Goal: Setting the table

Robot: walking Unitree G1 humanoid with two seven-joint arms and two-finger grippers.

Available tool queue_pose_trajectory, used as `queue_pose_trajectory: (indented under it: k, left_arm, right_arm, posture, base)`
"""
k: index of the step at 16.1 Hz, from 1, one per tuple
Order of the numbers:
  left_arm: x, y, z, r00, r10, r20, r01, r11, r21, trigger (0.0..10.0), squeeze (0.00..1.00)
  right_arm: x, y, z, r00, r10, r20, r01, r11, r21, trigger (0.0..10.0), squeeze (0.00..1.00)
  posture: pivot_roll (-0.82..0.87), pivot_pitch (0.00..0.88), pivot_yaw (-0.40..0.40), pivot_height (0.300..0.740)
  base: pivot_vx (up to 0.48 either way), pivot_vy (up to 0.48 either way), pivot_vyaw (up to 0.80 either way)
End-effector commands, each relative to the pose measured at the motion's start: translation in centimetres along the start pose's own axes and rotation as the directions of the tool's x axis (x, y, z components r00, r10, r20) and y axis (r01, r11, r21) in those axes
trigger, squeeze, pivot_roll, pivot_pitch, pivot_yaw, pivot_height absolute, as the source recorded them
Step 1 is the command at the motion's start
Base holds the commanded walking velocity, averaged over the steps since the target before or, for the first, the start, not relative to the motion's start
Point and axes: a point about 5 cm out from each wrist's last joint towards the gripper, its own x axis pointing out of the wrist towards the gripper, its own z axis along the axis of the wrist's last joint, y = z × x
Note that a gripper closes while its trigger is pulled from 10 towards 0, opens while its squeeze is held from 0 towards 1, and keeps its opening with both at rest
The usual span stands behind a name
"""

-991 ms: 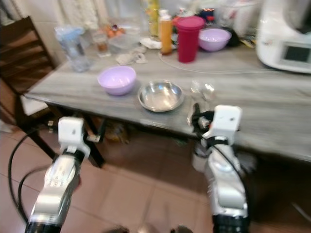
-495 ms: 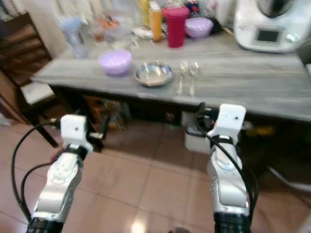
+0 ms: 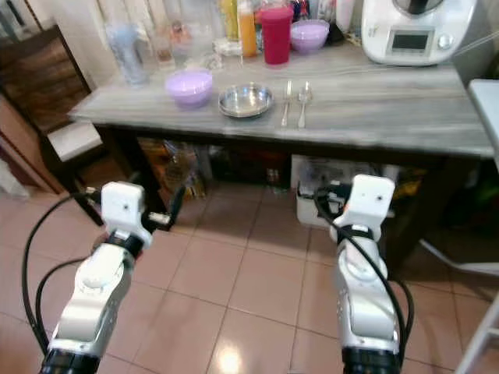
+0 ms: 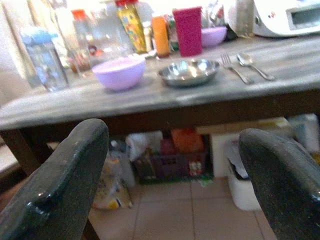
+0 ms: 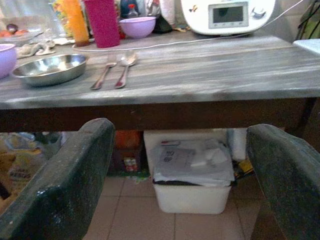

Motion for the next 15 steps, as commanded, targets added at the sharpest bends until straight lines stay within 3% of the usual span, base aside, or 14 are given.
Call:
queue_pose_trajectory:
  k: [1, 8, 15]
  left_arm:
    - [-0.07, 0.54, 0.18, 1.000, 0.004, 0.003, -0.004, 1.000, 0.002, 10.0, 0.00]
    - [-0.14, 0.39, 0.08, 1.000, -0.015, -0.007, 0.015, 1.000, -0.022, 10.0, 0.00]
    - [0.24, 0.42, 0.31, 1.000, -0.013, -0.005, 0.013, 0.999, -0.031, 10.0, 0.00]
  right_arm:
    - [0.07, 0.93, 0.30, 1.000, 0.027, 0.000, -0.027, 1.000, 0.014, 10.0, 0.00]
    - [0.17, 1.04, 0.40, 0.999, 0.040, 0.000, -0.040, 0.999, 0.014, 10.0, 0.00]
    - [0.59, 1.02, 0.49, 0.999, 0.044, 0.002, -0.045, 0.999, 0.011, 10.0, 0.00]
  posture:
    - [-0.22, 0.079, 0.096, 0.740]
    - [-0.22, 0.078, 0.086, 0.740]
    - [-0.20, 0.079, 0.082, 0.740]
  base:
    - [0.000, 0.000, -0.77]
    - [0.000, 0.000, -0.78]
    - [0.000, -0.234, -0.11]
